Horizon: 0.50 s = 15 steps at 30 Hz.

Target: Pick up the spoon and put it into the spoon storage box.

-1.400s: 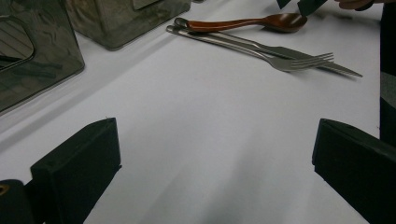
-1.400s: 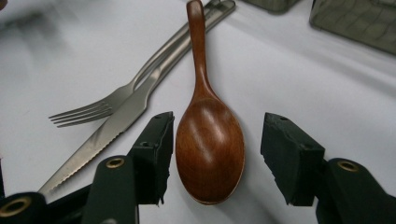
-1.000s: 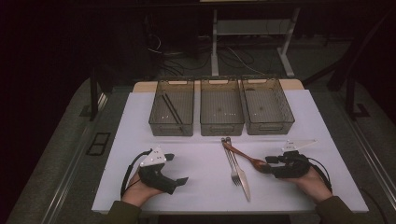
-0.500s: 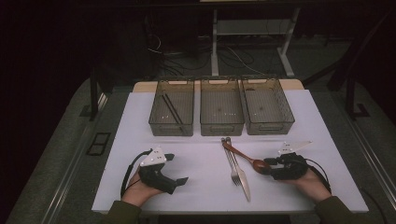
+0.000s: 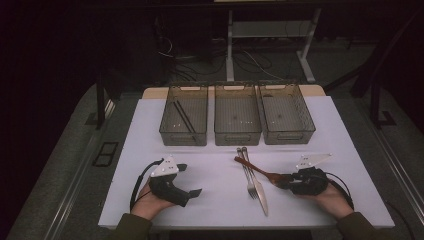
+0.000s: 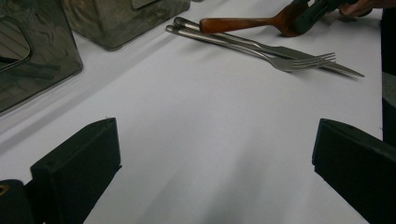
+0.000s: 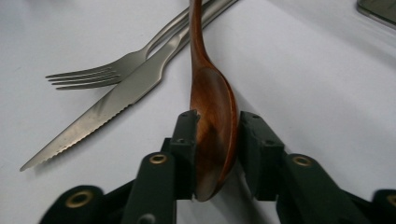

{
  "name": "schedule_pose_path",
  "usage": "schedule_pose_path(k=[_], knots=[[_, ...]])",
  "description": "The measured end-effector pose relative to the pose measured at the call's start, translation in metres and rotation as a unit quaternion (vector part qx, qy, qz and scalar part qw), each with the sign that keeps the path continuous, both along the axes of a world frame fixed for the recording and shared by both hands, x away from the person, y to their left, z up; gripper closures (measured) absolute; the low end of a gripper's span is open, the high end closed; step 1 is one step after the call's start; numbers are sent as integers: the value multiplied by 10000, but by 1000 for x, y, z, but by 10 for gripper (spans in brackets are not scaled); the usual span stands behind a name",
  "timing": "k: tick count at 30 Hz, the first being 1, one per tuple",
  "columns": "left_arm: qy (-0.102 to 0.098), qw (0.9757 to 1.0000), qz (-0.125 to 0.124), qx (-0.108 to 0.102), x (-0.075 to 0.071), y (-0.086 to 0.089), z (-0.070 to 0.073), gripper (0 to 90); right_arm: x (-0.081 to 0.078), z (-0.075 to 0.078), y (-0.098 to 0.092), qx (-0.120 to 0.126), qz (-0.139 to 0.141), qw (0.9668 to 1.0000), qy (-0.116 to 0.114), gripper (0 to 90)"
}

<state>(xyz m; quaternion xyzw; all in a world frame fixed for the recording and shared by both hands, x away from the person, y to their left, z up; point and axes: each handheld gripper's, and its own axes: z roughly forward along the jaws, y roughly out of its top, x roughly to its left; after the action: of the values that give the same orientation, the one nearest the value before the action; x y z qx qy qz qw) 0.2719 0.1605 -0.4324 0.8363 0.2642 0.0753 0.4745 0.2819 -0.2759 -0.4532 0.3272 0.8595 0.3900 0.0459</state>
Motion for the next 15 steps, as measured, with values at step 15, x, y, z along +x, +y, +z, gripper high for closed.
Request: schedule_pose_path(k=[15], knots=[[-6,10000,-54,-9,3,-2,1,1,-2,-2,-4,137,-16,9999,90,793]])
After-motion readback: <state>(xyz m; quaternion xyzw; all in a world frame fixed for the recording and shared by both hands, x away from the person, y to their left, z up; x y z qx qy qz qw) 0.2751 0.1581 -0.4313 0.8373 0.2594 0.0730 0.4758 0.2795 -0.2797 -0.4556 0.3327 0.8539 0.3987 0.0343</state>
